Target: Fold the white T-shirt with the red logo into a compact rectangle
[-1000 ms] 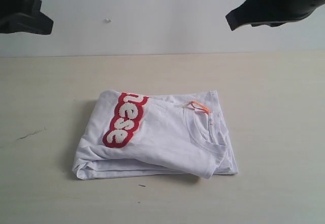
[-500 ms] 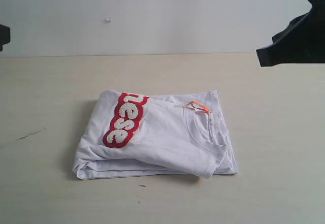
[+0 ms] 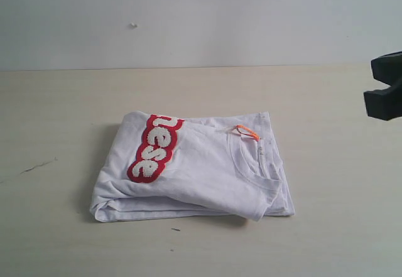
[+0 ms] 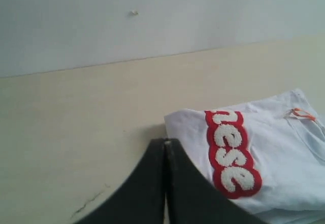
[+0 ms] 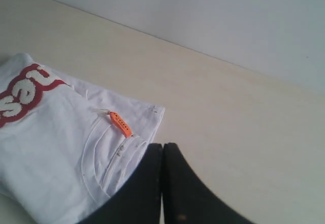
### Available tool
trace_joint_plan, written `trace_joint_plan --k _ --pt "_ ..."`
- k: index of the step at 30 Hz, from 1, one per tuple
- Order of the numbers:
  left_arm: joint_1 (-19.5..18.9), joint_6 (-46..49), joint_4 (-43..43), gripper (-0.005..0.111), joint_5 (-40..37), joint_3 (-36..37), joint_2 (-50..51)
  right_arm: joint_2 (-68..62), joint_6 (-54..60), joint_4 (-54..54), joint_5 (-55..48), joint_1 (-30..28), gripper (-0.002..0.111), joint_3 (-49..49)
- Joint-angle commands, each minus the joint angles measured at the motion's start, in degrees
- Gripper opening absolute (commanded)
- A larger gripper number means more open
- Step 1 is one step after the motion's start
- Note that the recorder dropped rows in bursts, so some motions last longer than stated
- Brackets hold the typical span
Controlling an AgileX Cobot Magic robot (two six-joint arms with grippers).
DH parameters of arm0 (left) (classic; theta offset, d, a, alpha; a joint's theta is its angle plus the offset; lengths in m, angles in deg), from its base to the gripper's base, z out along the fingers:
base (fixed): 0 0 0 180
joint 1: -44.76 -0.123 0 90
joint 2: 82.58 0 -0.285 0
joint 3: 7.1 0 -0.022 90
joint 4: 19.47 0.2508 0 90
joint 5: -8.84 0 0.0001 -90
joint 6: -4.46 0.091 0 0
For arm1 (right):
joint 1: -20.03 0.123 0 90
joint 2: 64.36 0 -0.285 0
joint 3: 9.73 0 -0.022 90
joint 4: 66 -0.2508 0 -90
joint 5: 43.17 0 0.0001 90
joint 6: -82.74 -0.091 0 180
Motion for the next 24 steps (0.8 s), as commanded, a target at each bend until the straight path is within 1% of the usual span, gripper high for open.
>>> trace_joint_plan --k 1,7,14,24 --pt "-0.1 -1.9 -1.8 0.000 3.8 4.2 -5.6 4.6 -0.4 1.0 3.3 0.1 0.000 -3.5" --pt "-0.1 -5.0 -1.8 0.000 5.1 8.2 -11.6 10.0 -0.9 1.0 7.2 0.1 0.000 -9.0" --pt "-0.1 -5.8 -1.8 0.000 5.3 10.7 -16.3 15.4 -0.9 0.9 7.8 0.1 0.000 -14.2" --pt "-0.1 -6.5 -1.3 0.000 3.2 11.1 -17.4 17.1 -1.1 -3.2 6.1 0.1 0.000 -15.0"
